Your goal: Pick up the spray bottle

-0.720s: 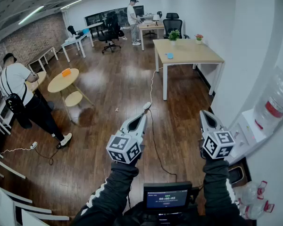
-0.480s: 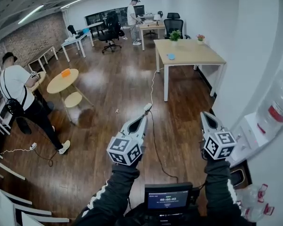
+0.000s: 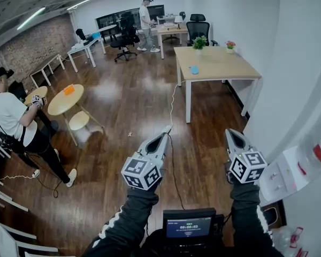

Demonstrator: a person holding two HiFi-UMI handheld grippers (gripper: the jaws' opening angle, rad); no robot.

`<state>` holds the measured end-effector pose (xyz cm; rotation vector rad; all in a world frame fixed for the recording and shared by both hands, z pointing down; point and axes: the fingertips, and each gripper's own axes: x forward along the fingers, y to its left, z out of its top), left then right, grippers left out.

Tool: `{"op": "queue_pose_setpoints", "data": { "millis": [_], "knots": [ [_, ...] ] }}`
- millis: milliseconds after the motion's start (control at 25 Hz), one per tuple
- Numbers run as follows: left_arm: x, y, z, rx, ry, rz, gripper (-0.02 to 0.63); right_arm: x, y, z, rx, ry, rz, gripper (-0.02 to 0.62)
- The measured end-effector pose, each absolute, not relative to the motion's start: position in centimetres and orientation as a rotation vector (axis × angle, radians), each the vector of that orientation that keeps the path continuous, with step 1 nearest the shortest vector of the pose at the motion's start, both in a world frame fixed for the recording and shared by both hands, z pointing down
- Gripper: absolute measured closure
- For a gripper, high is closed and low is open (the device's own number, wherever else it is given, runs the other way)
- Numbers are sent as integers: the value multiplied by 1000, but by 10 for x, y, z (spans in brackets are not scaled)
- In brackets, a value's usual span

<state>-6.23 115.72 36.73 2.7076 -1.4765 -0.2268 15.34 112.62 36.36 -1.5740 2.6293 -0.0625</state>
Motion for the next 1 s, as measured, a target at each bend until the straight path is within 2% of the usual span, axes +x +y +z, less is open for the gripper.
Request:
{"op": "queue_pose_setpoints", "data": {
  "millis": [200, 440, 840, 1000],
  "knots": [
    [-38, 1019, 354, 2727, -1482, -191, 603, 174, 990, 347, -1566, 2626, -44, 591],
    [-47, 862, 357, 2747, -1441, -173, 603, 168, 840, 357, -1603, 2607, -90, 591],
    [-125, 548, 345, 2802, -1310, -117, 603, 97, 532, 332, -1725, 2543, -128, 591],
    [-128, 425, 346, 2772, -1301, -121, 603, 92, 409, 321, -1732, 2573, -105, 591]
  ]
}}
